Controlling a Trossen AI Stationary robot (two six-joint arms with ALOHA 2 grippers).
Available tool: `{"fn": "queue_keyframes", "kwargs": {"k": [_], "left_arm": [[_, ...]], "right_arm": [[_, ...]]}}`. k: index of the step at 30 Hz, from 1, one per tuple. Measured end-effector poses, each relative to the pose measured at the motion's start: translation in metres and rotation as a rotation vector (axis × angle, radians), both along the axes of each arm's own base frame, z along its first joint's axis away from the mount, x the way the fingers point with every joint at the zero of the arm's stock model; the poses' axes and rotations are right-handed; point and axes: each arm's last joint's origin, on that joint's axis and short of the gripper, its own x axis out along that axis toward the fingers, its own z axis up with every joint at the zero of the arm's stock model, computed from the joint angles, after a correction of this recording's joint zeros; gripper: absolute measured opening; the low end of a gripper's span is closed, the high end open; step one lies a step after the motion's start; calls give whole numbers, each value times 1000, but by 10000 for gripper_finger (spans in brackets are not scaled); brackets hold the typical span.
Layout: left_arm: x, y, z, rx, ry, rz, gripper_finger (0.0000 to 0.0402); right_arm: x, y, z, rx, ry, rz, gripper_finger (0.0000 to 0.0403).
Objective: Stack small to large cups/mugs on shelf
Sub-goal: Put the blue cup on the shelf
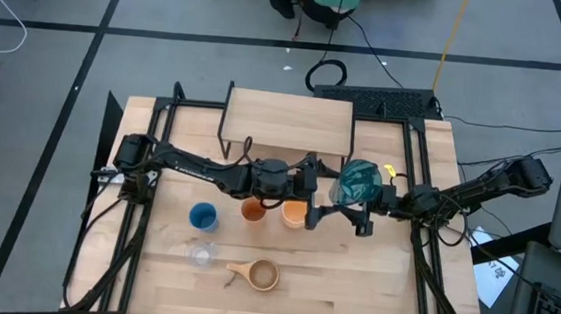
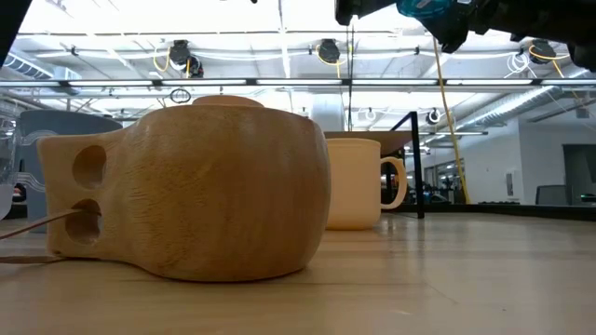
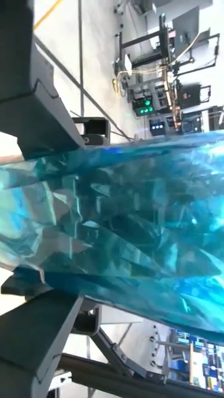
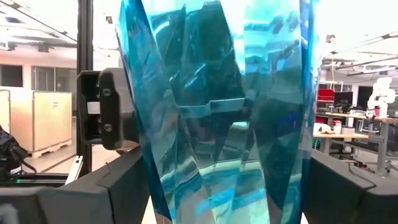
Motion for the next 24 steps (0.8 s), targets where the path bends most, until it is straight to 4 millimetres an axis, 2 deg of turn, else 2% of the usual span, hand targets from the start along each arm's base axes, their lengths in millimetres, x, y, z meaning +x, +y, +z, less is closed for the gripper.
{"fn": "queue_keyframes", "kwargs": {"k": [5,13,18,24], "left_arm": [[0,0,0,12,0,1,319],[0,-3,0,30,1,-3,338],[0,-6,0,49,-1,-10,319],[0,-7,-3,68,15,-19,327]], "right_arm": [[1,0,1,-3,3,-1,312],[1,0,1,3,5,-1,318],[0,0,1,37,13,15,357],[-2,0,-3,71,90,24,396]]}}
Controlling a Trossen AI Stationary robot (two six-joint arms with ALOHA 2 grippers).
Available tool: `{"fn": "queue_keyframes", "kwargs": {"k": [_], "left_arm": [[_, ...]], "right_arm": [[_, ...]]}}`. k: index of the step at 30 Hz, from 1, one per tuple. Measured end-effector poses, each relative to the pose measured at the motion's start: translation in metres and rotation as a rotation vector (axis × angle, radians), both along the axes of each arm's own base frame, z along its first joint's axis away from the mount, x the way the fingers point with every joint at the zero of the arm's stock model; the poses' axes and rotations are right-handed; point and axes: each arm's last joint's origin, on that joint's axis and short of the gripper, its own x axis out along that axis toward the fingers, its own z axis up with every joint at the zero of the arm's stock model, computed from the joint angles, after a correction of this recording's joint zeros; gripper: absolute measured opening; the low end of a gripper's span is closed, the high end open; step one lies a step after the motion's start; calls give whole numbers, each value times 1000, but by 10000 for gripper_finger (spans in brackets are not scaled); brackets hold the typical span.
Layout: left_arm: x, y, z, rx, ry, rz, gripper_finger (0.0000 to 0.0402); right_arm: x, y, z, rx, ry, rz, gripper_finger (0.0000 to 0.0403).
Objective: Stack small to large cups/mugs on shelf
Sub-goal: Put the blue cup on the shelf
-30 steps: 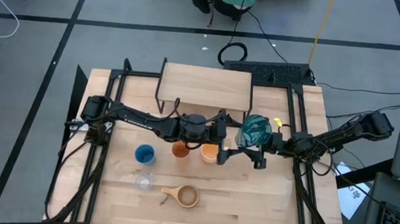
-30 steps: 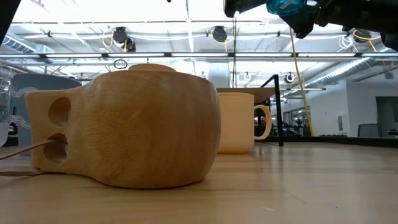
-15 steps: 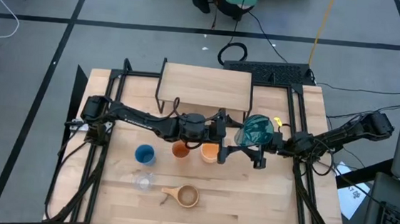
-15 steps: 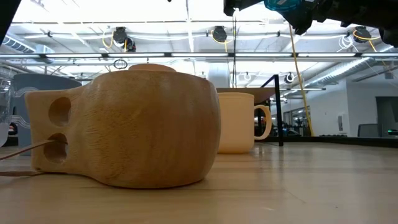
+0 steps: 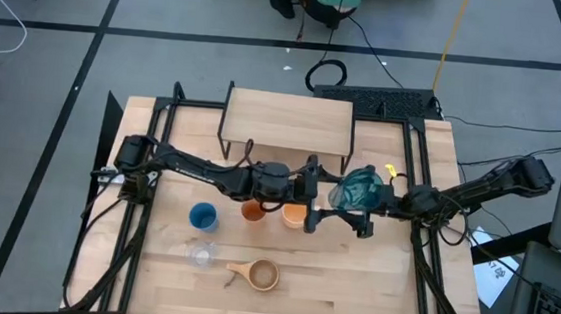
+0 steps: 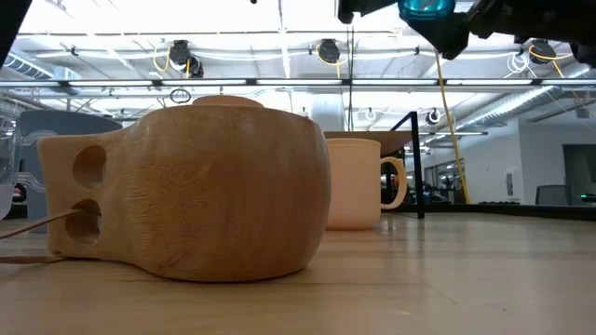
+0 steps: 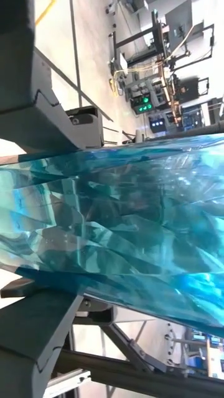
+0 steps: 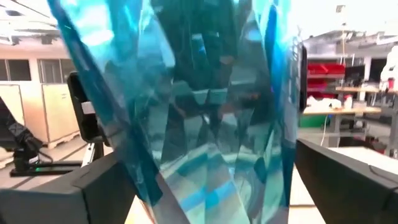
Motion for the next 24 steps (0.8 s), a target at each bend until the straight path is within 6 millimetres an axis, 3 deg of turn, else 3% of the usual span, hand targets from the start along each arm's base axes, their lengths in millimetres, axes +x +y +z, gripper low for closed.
{"fn": "queue_keyframes", "kwargs": {"k": [13,21,24], "left_arm": [[0,0,1,12,-19,7,323],[-6,0,14,26,-47,2,323],[-6,1,14,35,-39,13,324]], "right_arm": [[-15,-5,-8,43,182,-44,399],[-33,-6,-26,99,438,-104,400],[-41,-3,-15,144,564,-92,395]]}}
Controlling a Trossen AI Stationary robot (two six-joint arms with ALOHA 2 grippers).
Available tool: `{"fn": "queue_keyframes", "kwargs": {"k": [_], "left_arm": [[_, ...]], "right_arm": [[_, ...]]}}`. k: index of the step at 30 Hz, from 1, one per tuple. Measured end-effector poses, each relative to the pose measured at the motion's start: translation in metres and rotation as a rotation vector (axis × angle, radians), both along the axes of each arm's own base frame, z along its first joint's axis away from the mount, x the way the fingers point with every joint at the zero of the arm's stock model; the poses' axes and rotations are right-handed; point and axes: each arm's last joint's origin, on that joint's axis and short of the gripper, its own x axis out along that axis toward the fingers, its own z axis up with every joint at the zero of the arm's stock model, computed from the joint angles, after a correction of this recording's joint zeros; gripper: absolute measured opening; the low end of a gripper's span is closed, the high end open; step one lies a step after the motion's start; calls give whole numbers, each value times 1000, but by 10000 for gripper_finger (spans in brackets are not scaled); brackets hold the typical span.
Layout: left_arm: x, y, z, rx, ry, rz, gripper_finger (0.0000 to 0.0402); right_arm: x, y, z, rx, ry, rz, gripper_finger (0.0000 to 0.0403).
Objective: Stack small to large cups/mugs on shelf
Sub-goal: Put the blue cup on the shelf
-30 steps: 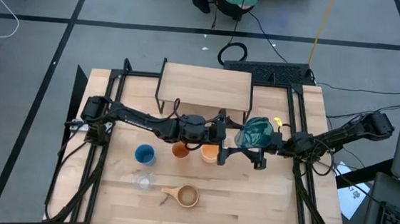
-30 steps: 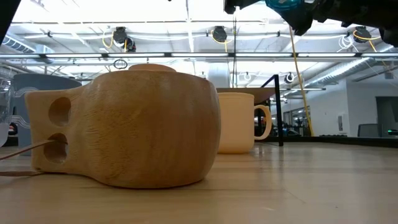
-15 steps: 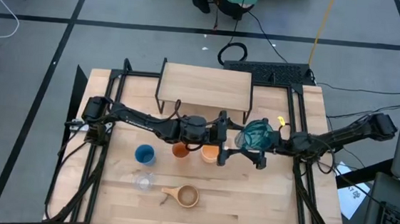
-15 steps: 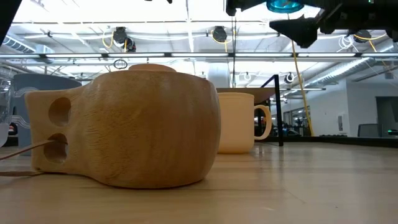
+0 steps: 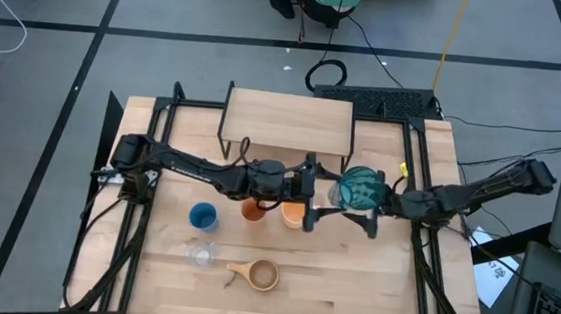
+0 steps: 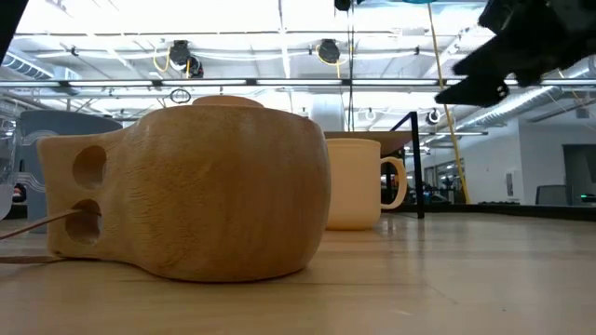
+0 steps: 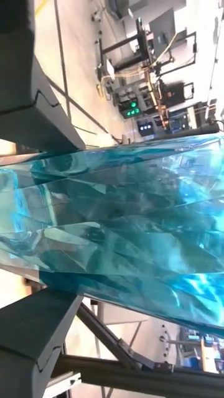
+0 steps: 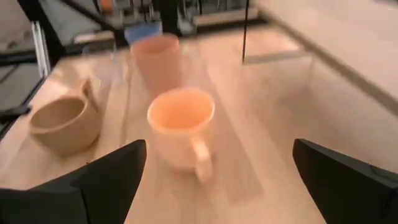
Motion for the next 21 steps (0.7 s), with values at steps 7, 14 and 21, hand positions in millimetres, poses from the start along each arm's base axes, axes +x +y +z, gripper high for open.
{"fn": "queue_keyframes", "kwargs": {"k": [7,14,21], "left_arm": [[-2,3,0,9,38,12,319],[-2,5,-1,16,41,28,319],[-1,7,-1,17,49,34,320]], "right_arm": [[-20,13,71,200,241,77,392],[-25,25,135,156,324,135,391],[-21,28,193,41,409,141,391]]}}
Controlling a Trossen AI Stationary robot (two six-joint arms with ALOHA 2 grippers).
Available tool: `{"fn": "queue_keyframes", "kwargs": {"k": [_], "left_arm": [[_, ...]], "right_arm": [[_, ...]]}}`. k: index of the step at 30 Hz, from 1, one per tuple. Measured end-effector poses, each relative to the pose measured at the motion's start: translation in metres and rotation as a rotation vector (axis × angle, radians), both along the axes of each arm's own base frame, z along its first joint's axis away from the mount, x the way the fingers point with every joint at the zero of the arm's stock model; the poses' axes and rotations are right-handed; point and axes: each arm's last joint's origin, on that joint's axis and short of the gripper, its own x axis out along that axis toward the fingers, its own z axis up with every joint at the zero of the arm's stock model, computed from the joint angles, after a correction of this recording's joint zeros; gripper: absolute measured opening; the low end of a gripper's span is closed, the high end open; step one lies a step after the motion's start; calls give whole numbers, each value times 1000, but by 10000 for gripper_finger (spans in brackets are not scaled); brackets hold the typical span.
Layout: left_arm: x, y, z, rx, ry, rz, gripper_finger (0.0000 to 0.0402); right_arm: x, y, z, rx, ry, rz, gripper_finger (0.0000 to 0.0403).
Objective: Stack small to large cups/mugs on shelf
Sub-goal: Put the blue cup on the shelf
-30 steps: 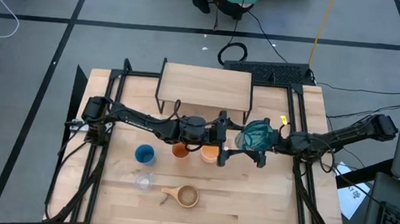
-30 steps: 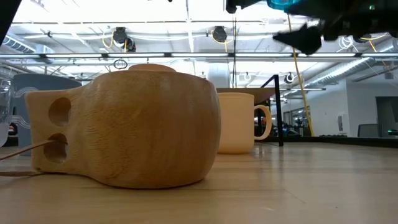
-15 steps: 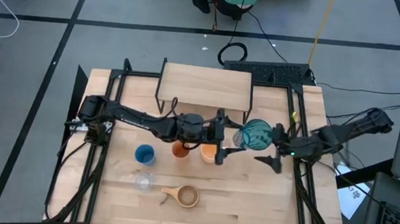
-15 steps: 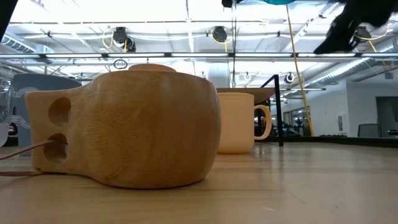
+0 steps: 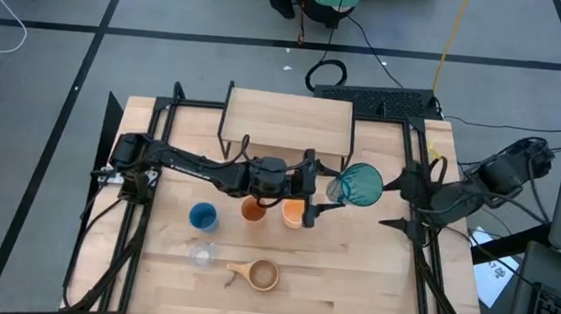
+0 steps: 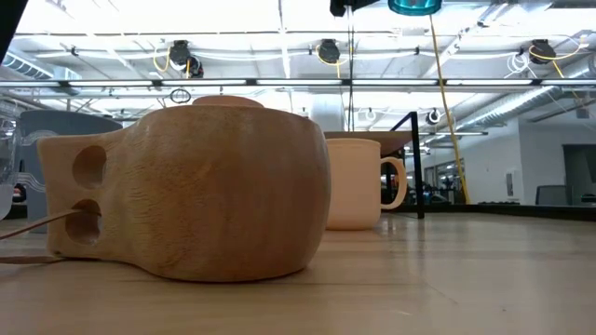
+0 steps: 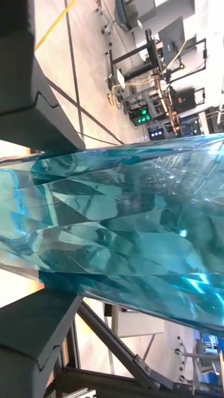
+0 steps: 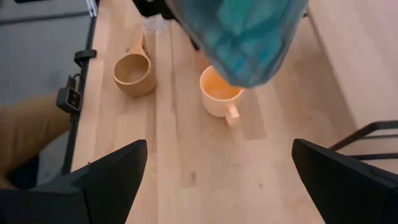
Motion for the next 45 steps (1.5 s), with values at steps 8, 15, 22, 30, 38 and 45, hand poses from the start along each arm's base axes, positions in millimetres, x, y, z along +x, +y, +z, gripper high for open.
{"fn": "queue_keyframes", "kwargs": {"k": [8,15,22,30,38,45], "left_arm": [[0,1,-1,-1,15,1,319],[0,0,-2,-23,23,-14,319],[0,3,-2,-74,20,-8,319],[0,3,-2,-102,16,-9,319],[0,2,-2,-102,16,-12,319],[0,2,-2,-103,16,-12,319]], "right_arm": [[-5,-3,69,-80,33,61,391],[4,2,113,-101,-93,174,391],[30,12,113,-200,-58,226,391],[71,27,94,-202,57,230,391],[87,22,88,-188,98,197,383],[86,16,89,-180,97,193,293]]}}
